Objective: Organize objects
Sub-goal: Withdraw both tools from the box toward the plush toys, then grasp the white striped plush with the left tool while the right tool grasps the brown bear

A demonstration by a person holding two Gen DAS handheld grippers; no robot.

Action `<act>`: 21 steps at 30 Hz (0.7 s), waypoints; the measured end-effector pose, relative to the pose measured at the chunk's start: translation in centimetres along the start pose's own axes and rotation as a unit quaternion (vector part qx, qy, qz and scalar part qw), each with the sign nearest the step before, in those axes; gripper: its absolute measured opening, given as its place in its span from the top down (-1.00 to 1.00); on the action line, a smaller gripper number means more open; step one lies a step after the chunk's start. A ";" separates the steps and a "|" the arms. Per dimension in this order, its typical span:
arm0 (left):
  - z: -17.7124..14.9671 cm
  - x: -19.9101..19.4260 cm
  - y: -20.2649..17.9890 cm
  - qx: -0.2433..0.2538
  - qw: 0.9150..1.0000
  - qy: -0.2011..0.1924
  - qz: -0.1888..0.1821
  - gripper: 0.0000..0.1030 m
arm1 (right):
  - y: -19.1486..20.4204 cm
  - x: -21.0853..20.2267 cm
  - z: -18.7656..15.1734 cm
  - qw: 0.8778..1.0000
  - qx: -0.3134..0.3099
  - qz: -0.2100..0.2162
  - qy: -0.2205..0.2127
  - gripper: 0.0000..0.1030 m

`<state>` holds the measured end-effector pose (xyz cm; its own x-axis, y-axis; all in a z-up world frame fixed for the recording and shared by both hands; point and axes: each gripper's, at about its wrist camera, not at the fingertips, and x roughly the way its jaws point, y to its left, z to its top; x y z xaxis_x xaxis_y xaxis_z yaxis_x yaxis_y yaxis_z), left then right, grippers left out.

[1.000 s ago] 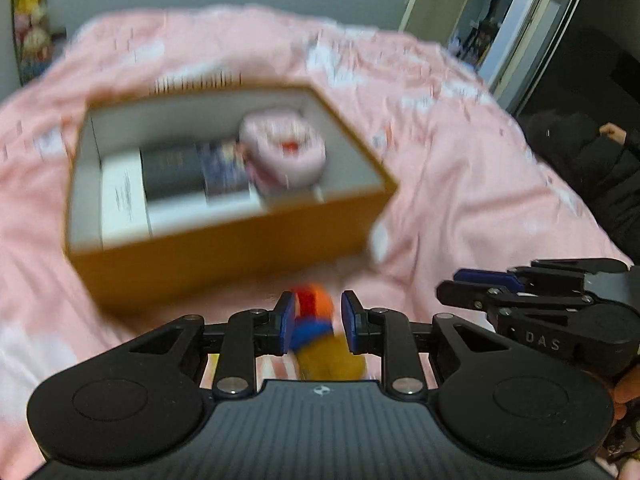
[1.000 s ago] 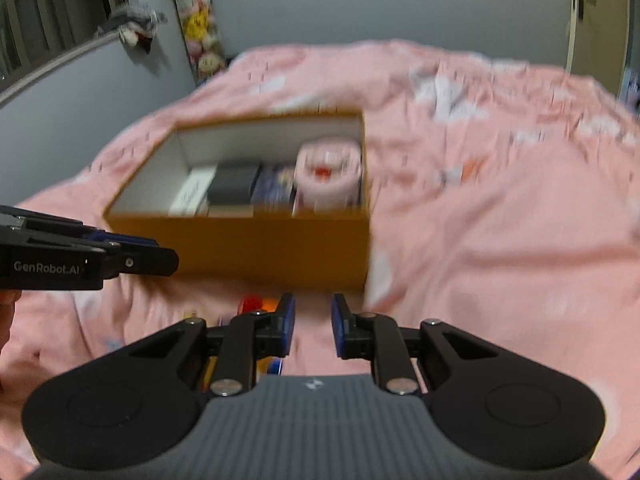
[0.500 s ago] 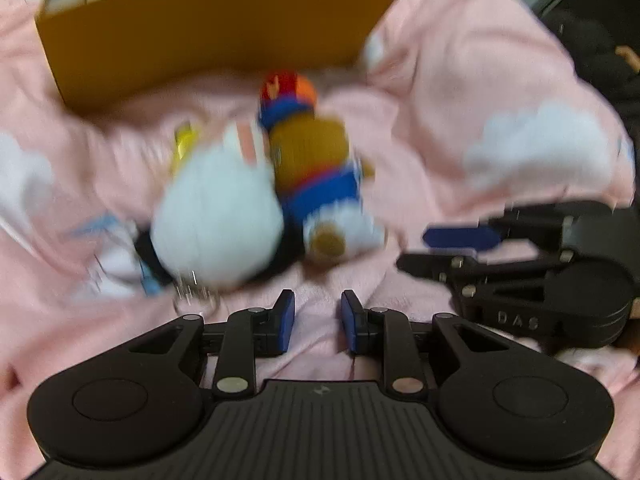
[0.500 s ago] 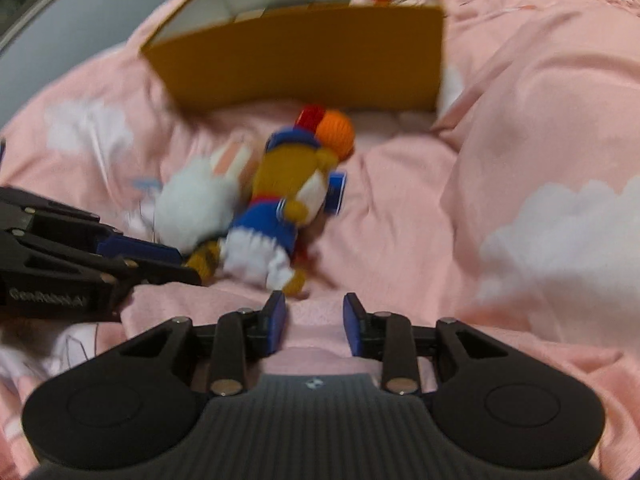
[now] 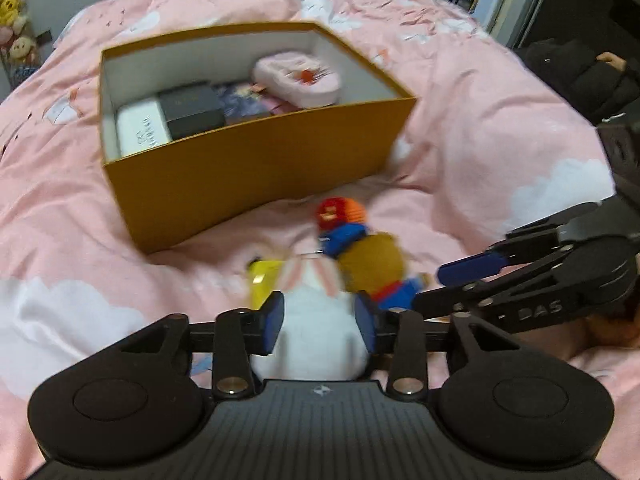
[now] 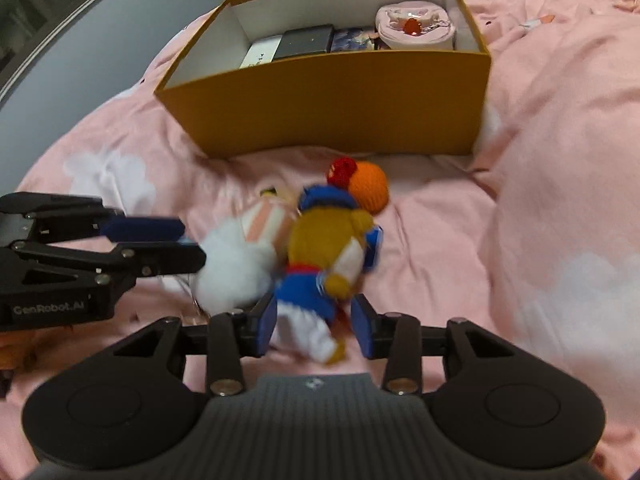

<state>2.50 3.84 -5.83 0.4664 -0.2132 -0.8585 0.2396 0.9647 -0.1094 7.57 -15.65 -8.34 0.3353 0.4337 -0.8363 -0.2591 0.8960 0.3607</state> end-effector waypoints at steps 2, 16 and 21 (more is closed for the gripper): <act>-0.2 0.8 1.2 -0.020 1.000 0.010 -0.006 0.05 | 0.2 1.1 0.6 1.000 0.005 -0.005 0.008 0.04; -1.7 6.1 4.9 -0.140 0.982 0.075 -0.104 -0.55 | -1.5 3.9 0.6 0.998 0.050 -0.001 0.047 0.06; -1.8 7.4 4.0 -0.136 0.982 0.074 -0.111 -0.55 | -2.1 4.1 0.4 0.997 0.067 0.002 0.049 0.06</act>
<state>5.38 6.42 -13.56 0.2945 -0.4182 -0.8593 0.0756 0.9065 -0.4153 9.83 -15.74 -12.33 0.2428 0.4309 -0.8691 -0.1351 0.9022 0.4096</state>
